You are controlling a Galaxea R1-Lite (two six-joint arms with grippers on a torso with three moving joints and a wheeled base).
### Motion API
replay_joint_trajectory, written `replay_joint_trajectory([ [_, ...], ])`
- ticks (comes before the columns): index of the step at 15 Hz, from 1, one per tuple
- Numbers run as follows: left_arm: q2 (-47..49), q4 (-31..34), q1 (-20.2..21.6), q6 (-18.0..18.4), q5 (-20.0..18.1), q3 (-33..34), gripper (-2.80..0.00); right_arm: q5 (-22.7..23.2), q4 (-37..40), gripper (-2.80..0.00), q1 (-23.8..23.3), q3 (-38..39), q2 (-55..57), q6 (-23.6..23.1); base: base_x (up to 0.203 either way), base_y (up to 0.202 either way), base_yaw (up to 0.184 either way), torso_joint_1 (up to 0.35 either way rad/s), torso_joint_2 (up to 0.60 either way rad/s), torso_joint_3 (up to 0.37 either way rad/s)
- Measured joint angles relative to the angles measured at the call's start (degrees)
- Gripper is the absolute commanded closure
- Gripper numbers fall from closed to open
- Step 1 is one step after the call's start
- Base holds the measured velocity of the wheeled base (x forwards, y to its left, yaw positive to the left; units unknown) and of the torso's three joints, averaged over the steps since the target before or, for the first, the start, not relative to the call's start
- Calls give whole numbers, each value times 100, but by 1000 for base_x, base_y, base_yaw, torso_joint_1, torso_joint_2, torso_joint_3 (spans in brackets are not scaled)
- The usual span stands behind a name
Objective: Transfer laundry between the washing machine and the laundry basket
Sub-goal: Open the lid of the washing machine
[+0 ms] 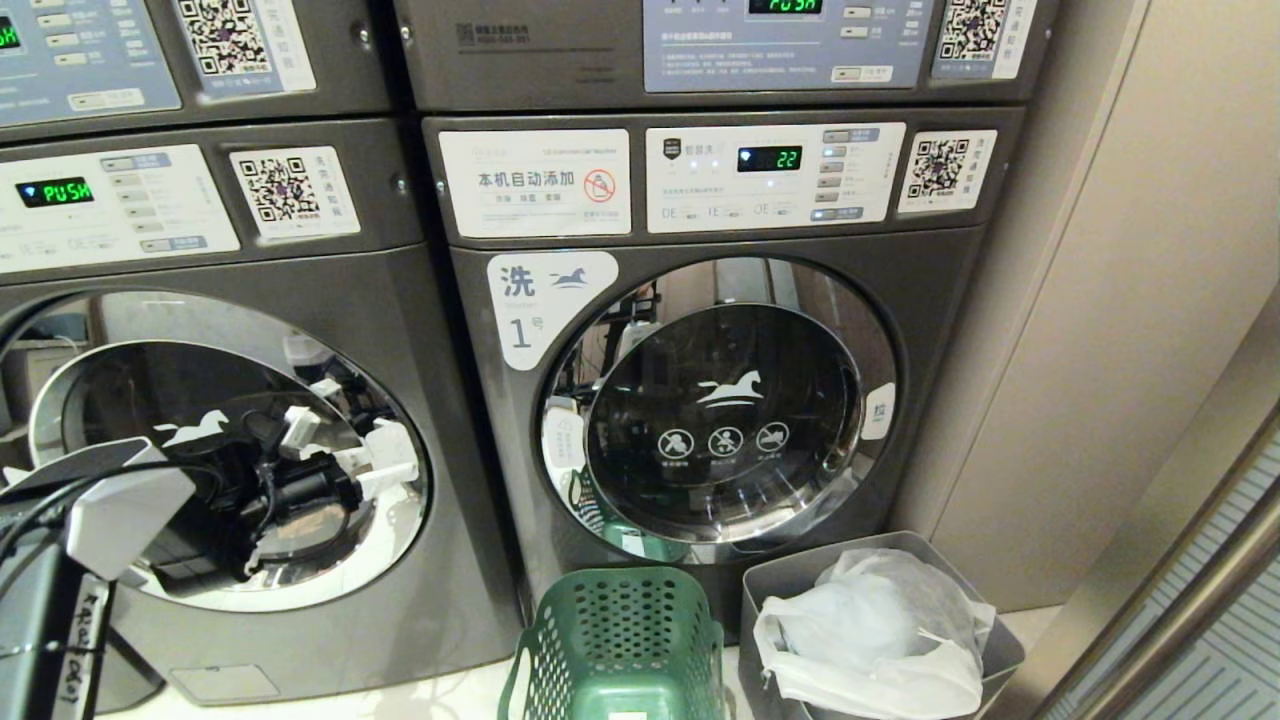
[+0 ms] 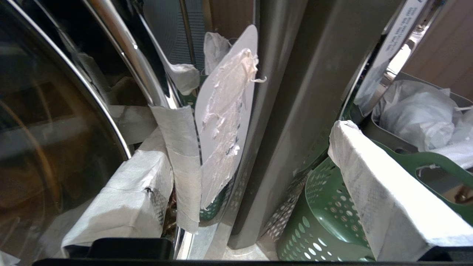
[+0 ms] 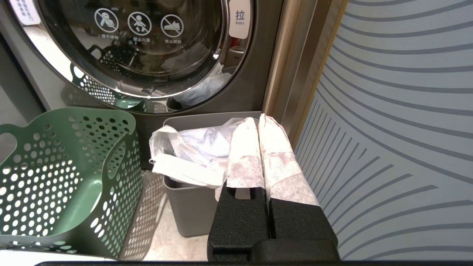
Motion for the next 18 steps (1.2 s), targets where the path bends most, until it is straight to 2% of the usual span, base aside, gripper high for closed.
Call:
replay_joint_trajectory([
  [4, 11, -9, -5, 35, -627, 2, -280, 0, 0, 0, 0, 0, 0, 2, 0, 0, 0, 0, 0, 0],
  [7, 11, -24, -2, 47, -787, 33, -280, 0, 0, 0, 0, 0, 0, 1, 0, 0, 0, 0, 0, 0],
  [9, -4, -33, 0, 193, -968, 99, -280, 0, 0, 0, 0, 0, 0, 0, 0, 0, 0, 0, 0, 0],
  [11, -42, -38, 0, 315, -1025, 223, -280, 0, 0, 0, 0, 0, 0, 0, 0, 0, 0, 0, 0, 0],
  [18, -257, -251, -41, 301, -1139, 669, -280, 0, 0, 0, 0, 0, 0, 0, 0, 0, 0, 0, 0, 0],
])
